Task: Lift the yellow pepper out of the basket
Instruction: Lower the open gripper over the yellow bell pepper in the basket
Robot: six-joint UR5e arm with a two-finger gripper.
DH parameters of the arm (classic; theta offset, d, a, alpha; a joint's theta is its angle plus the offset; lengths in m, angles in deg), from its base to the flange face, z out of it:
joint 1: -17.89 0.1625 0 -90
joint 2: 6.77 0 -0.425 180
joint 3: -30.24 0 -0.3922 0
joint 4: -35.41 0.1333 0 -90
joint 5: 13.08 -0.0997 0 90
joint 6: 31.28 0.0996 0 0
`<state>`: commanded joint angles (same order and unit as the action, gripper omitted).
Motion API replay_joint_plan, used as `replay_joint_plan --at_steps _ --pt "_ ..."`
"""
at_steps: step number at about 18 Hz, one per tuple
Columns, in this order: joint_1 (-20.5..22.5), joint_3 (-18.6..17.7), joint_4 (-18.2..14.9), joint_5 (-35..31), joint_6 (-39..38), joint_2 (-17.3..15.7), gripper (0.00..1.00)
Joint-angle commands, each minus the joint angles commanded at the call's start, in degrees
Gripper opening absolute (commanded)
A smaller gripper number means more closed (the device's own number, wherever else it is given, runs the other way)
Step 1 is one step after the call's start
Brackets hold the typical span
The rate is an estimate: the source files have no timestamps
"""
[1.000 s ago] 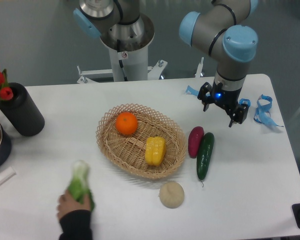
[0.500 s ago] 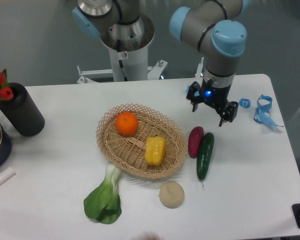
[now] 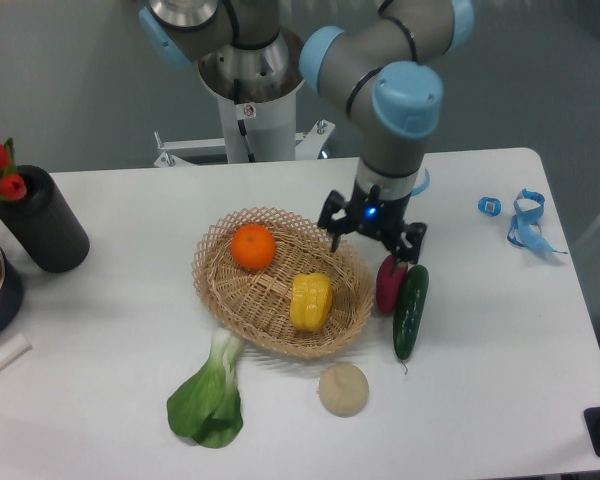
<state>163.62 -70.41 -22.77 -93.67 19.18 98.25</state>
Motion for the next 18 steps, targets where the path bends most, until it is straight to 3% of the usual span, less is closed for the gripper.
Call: replay_joint_plan --at_steps 5,10,13,15,18 --pt "-2.55 3.26 -2.54 -0.97 -1.4 2.55 1.0" --pt "-6.33 8.09 -6.32 -7.82 -7.12 7.29 1.0" --pt "-7.56 10.9 -8.96 -8.61 -10.71 9.84 1.0" --pt "-8.88 12.66 -9.14 -10.98 -13.53 12.39 1.0" --pt "-9.32 12.93 -9.05 -11.87 -14.5 13.54 1.0"
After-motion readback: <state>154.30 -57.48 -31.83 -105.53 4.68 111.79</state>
